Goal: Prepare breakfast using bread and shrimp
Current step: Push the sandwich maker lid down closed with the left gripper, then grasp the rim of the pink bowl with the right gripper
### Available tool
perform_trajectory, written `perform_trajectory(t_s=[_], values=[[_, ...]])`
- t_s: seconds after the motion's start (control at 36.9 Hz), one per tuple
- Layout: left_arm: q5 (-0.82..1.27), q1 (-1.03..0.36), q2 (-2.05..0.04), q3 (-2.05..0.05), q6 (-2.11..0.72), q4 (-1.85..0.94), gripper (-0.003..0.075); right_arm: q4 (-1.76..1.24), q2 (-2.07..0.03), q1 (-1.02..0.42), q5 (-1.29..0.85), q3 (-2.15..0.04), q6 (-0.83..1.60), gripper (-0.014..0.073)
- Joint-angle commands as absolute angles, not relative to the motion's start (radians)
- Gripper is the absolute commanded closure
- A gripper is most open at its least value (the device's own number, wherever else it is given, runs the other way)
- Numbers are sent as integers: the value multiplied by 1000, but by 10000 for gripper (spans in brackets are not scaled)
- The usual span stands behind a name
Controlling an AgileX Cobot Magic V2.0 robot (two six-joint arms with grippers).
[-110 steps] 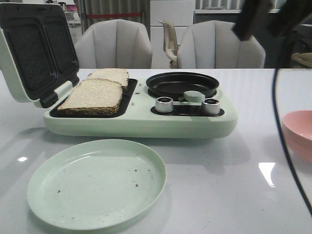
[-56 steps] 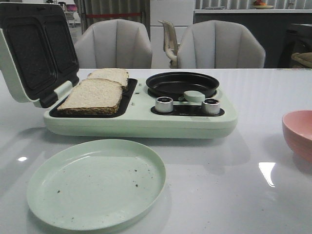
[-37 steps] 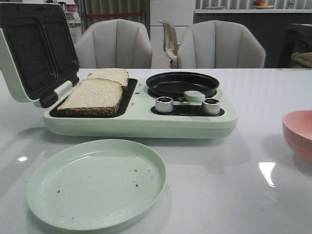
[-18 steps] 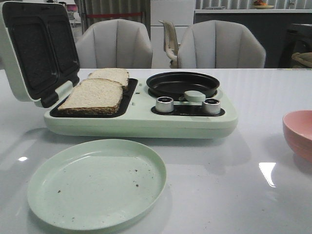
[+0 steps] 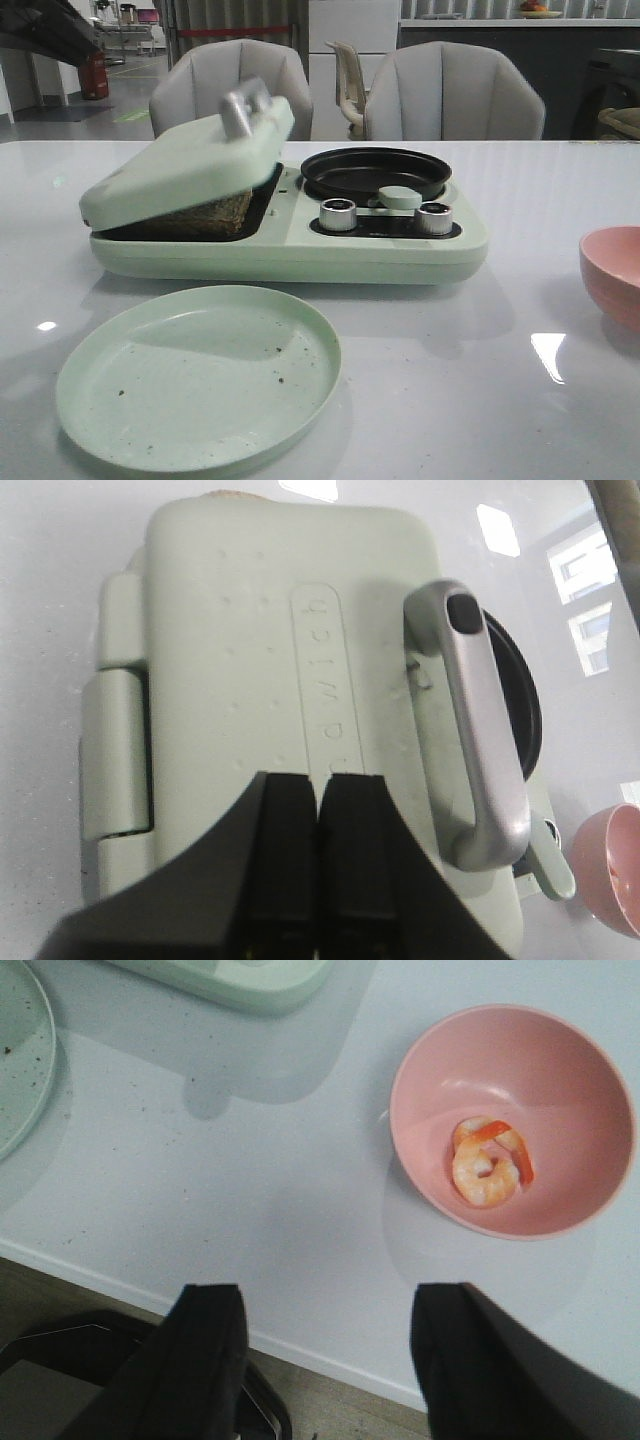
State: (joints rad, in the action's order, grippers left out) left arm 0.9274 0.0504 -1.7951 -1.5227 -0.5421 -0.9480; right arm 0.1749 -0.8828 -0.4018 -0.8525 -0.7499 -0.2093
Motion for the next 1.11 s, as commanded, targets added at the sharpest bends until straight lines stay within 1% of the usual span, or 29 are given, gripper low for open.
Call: perform_trajectory(t_s=[0.0,0.11,0.22,0.38,0.49,0.65,0.71,0.92,1.08], values=[[927,26,-1743,-1559,-563,-1008,619,196,-871,-397,-808,-774,-212,111],[958,-19,-1726,-1559,-572,-960,619,196,-871,-397,-808,-774,-212,111],[950,-99,-1668,-1547,-572,-840,619,196,-871,-397,-808,-774,-212,111],[935,-251,-1548,-1497,-572,-712,619,196,-871,-397,-808,-774,-212,111],[913,-366,-1455,-1426,-560,-589,619,196,-871,-397,-808,-774,-212,111],[815,-493,-1285,-1265,-305,-313,619,196,-871,-397,-808,-774,-212,111],[802,-515,-1218,-1206,-256,-269,619,196,-871,-397,-808,-774,-212,111],[800,-522,-977,-992,-249,-272,619,196,-871,-397,-808,-774,-212,111],[757,-522,-874,-923,-249,-272,619,196,-871,-397,-790,-774,-212,111]])
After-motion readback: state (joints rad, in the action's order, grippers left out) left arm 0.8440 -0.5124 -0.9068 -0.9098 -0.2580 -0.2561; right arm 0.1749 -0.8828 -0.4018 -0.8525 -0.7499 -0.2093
